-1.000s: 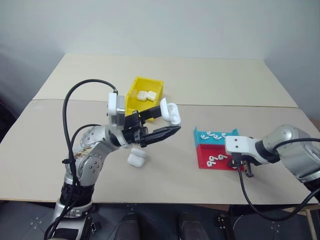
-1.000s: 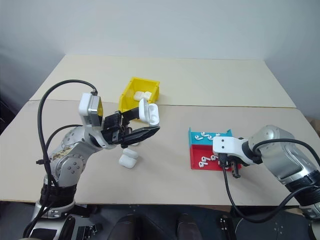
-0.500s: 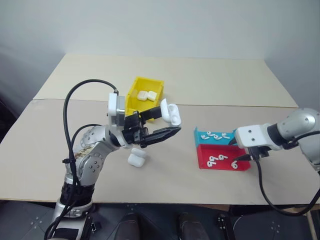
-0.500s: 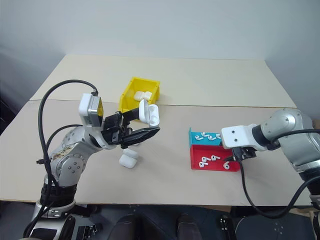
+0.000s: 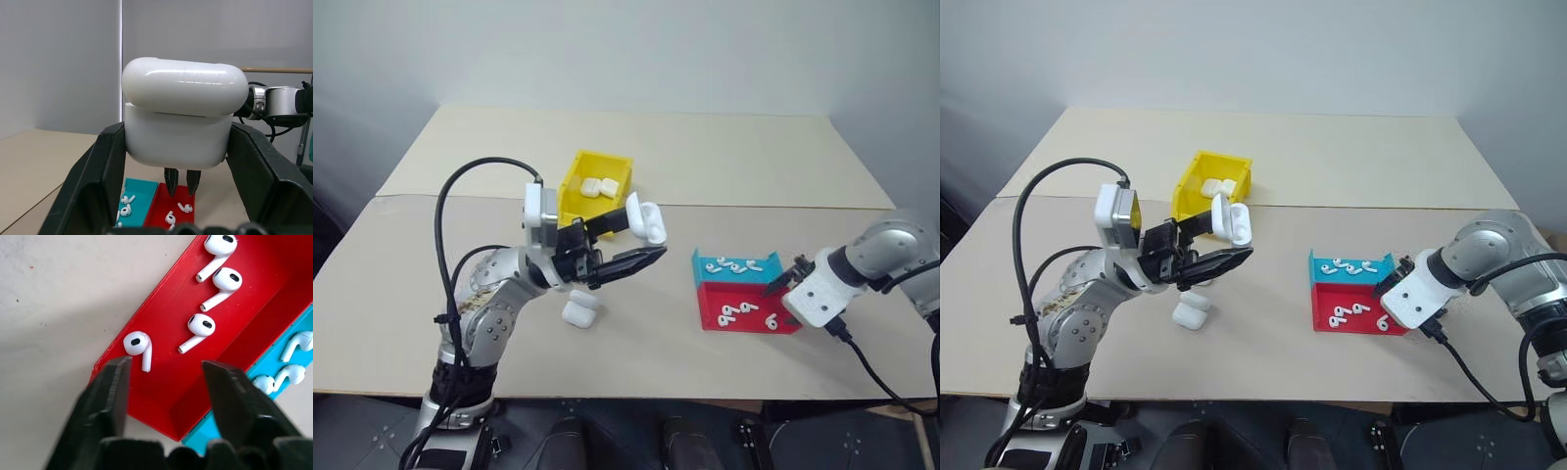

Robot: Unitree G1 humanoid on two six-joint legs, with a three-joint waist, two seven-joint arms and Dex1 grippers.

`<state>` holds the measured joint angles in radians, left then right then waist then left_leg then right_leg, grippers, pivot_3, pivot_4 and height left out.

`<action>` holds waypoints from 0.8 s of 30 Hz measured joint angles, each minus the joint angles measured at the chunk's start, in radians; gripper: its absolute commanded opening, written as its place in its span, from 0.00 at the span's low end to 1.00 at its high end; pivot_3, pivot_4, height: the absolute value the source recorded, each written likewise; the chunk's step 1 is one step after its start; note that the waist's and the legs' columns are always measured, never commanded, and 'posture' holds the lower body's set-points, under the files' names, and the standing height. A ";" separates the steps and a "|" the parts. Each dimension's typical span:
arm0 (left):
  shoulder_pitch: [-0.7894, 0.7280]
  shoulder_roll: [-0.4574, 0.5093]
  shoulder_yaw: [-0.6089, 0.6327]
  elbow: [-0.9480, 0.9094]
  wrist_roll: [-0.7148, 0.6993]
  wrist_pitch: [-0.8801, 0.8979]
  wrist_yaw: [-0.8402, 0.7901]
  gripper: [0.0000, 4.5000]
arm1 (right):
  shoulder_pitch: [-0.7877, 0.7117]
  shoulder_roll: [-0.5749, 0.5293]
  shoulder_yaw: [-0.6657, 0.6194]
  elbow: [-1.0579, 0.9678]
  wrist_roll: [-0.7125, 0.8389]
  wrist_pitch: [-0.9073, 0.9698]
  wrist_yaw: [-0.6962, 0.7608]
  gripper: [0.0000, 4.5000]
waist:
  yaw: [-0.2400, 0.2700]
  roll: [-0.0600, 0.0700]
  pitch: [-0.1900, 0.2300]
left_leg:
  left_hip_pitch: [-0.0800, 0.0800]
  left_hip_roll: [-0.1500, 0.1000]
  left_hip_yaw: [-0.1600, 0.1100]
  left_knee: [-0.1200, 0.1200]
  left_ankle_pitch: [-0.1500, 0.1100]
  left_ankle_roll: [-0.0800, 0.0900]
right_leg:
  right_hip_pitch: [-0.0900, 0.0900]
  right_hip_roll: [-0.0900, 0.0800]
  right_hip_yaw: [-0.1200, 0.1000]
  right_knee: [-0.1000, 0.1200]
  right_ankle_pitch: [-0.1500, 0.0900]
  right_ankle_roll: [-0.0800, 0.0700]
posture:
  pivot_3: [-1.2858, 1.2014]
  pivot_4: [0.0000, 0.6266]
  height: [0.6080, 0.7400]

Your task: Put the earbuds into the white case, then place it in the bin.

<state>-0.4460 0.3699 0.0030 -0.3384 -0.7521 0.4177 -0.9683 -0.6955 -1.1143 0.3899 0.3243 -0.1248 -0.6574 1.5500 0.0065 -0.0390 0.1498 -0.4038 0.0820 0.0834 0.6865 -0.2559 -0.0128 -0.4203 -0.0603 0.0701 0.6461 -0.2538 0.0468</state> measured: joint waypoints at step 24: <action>0.021 0.025 0.002 -0.020 -0.019 0.000 0.030 0.62 | 0.000 0.049 0.064 0.047 -0.119 -0.110 -0.051 0.51 | 0.000 0.000 0.000 | 0.001 0.000 0.000 0.000 0.000 0.000 | 0.000 0.000 0.000 0.000 0.000 0.000 | 0.52 0.24 1.00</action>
<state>-0.4253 0.3948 0.0054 -0.3587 -0.7708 0.4182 -0.9385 -0.6953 -1.0657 0.4541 0.3710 -0.2434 -0.7678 1.4994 0.0064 -0.0390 0.1498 -0.4033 0.0821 0.0837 0.6865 -0.2558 -0.0129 -0.4200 -0.0603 0.0702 0.6462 -0.2538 0.0468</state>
